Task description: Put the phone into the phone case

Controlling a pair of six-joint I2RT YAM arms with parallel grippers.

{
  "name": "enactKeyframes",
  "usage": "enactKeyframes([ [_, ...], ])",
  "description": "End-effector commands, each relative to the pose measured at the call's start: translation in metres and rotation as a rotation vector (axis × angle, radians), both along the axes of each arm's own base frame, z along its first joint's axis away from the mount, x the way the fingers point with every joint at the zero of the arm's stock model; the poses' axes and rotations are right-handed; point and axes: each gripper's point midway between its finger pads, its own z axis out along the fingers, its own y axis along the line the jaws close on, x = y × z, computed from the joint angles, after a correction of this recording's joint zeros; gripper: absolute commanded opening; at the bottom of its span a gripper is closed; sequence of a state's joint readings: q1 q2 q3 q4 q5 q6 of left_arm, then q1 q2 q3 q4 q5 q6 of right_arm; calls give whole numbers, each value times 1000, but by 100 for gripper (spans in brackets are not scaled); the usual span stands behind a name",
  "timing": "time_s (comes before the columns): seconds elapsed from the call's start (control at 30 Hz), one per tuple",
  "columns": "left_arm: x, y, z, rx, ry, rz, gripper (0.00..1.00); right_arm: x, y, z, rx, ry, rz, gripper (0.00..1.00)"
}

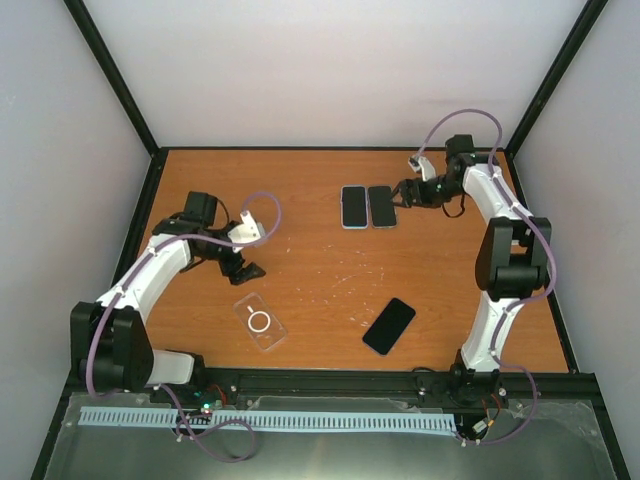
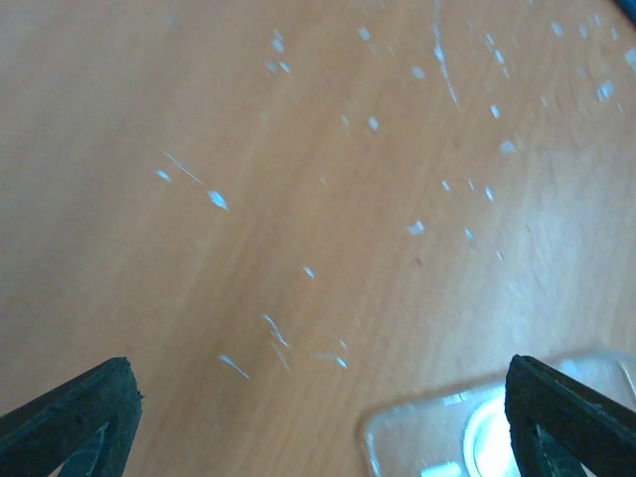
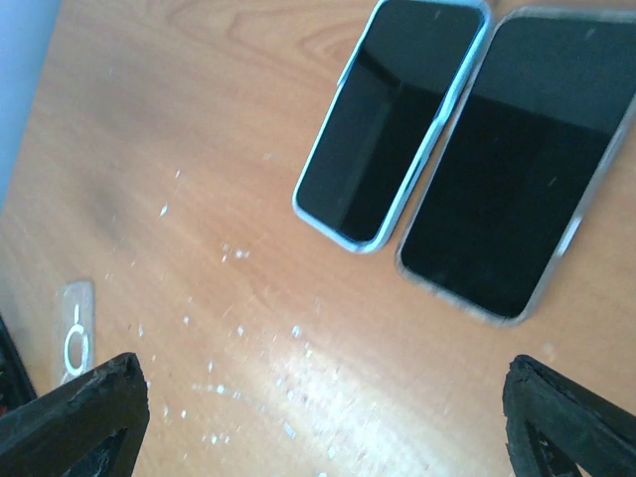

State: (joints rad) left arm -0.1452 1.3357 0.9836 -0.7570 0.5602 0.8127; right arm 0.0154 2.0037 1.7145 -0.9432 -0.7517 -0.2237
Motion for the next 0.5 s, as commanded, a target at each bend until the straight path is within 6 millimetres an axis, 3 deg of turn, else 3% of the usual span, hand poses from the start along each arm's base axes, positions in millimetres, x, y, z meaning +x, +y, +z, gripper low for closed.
enactKeyframes([
  [0.0, -35, 2, -17, 103, -5, -237, 96, -23, 3, 6, 34, -27, 38, 94],
  [0.17, -66, -15, -51, 217, 21, -506, 85, -47, 4, 8, 45, -45, 46, 94],
  [0.33, -92, -31, -68, 271, 21, -712, 80, -62, 4, 21, 42, -102, 52, 95],
  [0.47, -112, -30, -91, 379, 40, -821, 70, -68, 5, 35, 52, -145, 50, 95],
])
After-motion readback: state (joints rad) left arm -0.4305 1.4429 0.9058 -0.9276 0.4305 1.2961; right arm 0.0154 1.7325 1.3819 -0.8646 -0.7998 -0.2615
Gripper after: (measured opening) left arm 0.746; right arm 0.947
